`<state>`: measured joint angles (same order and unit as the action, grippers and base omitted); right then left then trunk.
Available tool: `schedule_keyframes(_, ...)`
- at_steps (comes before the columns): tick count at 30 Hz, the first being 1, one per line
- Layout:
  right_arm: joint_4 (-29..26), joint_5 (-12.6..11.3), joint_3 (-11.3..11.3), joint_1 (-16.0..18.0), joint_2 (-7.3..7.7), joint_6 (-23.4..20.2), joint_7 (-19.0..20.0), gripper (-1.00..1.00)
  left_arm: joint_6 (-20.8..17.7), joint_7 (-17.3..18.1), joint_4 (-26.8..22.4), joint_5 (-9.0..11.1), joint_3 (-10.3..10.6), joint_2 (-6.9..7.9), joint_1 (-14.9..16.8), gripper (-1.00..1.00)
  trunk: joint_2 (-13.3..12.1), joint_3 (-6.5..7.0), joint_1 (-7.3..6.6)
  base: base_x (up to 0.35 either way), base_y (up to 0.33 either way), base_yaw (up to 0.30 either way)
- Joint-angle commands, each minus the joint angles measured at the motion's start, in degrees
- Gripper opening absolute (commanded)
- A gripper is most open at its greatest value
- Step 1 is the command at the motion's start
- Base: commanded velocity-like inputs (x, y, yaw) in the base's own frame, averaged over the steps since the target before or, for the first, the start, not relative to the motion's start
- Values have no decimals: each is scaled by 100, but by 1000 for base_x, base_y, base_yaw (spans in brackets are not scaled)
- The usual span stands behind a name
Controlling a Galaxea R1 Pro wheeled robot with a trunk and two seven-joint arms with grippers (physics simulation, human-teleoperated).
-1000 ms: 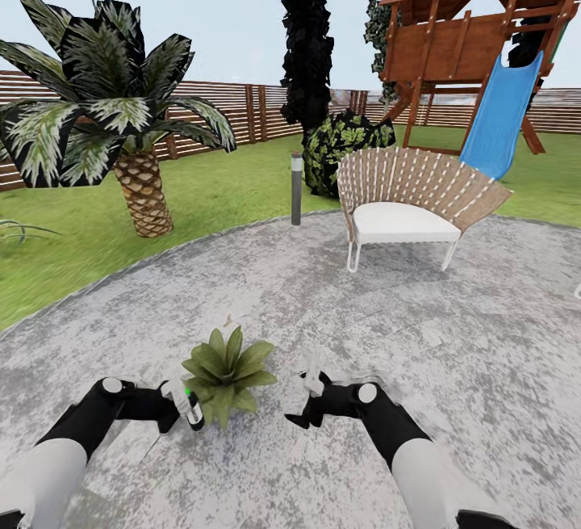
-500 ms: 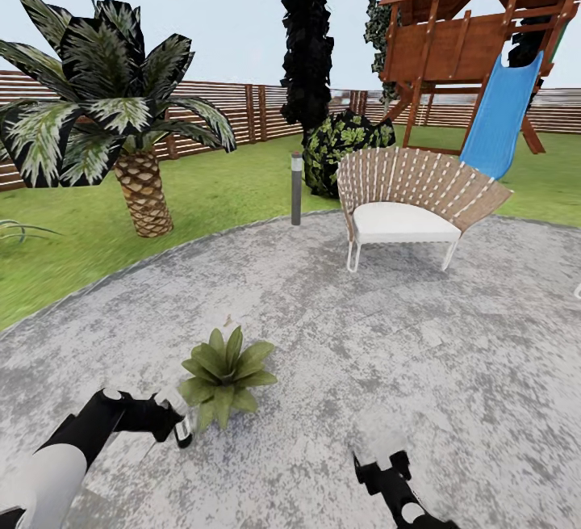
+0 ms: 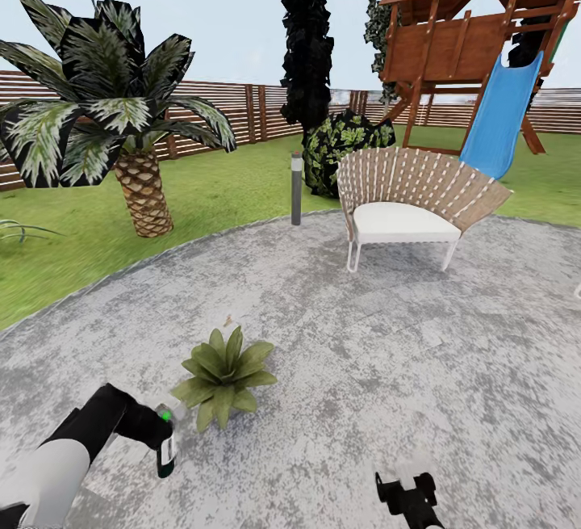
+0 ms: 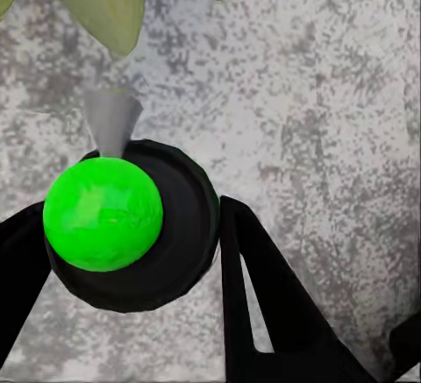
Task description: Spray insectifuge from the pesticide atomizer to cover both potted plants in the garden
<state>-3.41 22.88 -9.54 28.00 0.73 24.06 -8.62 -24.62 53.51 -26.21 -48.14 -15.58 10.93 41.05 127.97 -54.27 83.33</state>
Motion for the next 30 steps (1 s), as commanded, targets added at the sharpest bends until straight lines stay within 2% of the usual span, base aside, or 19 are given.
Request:
schedule_keyframes(1, 8, -185, -39, 0, -2, 18, -89, 100, -173, 122, -11, -216, -44, -25, 12, -100, 2, -5, -1, 0, 0, 0)
schedule_keyframes(2, 7, -536, -34, -3, -6, 14, -262, 100, -252, 383, -14, -553, -48, -43, 24, -100, 2, -5, -1, 0, 0, 0)
schedule_keyframes(3, 7, -677, -33, -4, -8, 13, -355, 100, -273, 566, -16, -730, -48, -48, 31, -100, 2, -5, -1, 0, 0, 0)
schedule_keyframes(4, 7, -815, -31, -5, -5, 12, -452, 100, -294, 849, -25, -992, -54, -56, 39, -100, 2, -5, -1, 0, 0, 0)
schedule_keyframes(6, 11, -901, -30, -5, -3, 11, -509, 100, -332, 1125, -40, -1318, -56, -88, 47, -100, 2, -5, -1, 0, 0, 0)
schedule_keyframes(8, 20, -945, -25, -5, -7, 11, -533, 100, -642, 1292, -196, -1592, -58, -190, 49, -100, 2, -5, -1, 0, 0, 0)
schedule_keyframes(11, 27, -958, -22, -6, -36, 11, -535, 100, -1099, 1407, -504, -1684, -33, -277, 48, -100, 2, -5, -1, 0, 0, -31)
schedule_keyframes(12, 30, -959, -21, -10, -45, 11, -535, 100, -1163, 1499, -597, -1696, 63, -297, 46, -100, 2, -5, -1, 0, 0, -177)
schedule_keyframes(14, 32, -960, -21, -33, -60, 11, -529, 100, -1233, 1879, -684, -1715, 668, -322, 49, -100, 2, -5, -1, 0, 0, -248)
schedule_keyframes(16, 30, -961, -21, -38, -61, 11, -527, 100, -1354, 2076, -729, -1716, 965, -313, 47, -100, 2, -5, -1, 0, 0, -270)
schedule_keyframes(17, 28, -961, -21, -39, -59, 11, -527, 100, -1459, 2127, -756, -1716, 1048, -289, 45, -100, 2, -5, -1, 0, 0, -277)
schedule_keyframes(22, 25, -964, -21, -41, -56, 11, -527, 100, -1584, 2178, -788, -1722, 1140, -236, 43, -100, 2, -5, -1, 0, 0, -280)
schedule_keyframes(26, 24, -962, -21, -41, -56, 11, -527, 100, -1589, 2180, -782, -1724, 1151, -303, 39, -100, 2, -5, -1, 0, 0, -241)
schedule_keyframes(30, 24, -964, -21, -41, -56, 11, -527, 100, -1597, 2175, -773, -1725, 1160, -310, 8, -100, 2, -5, -1, 13, 0, -36)
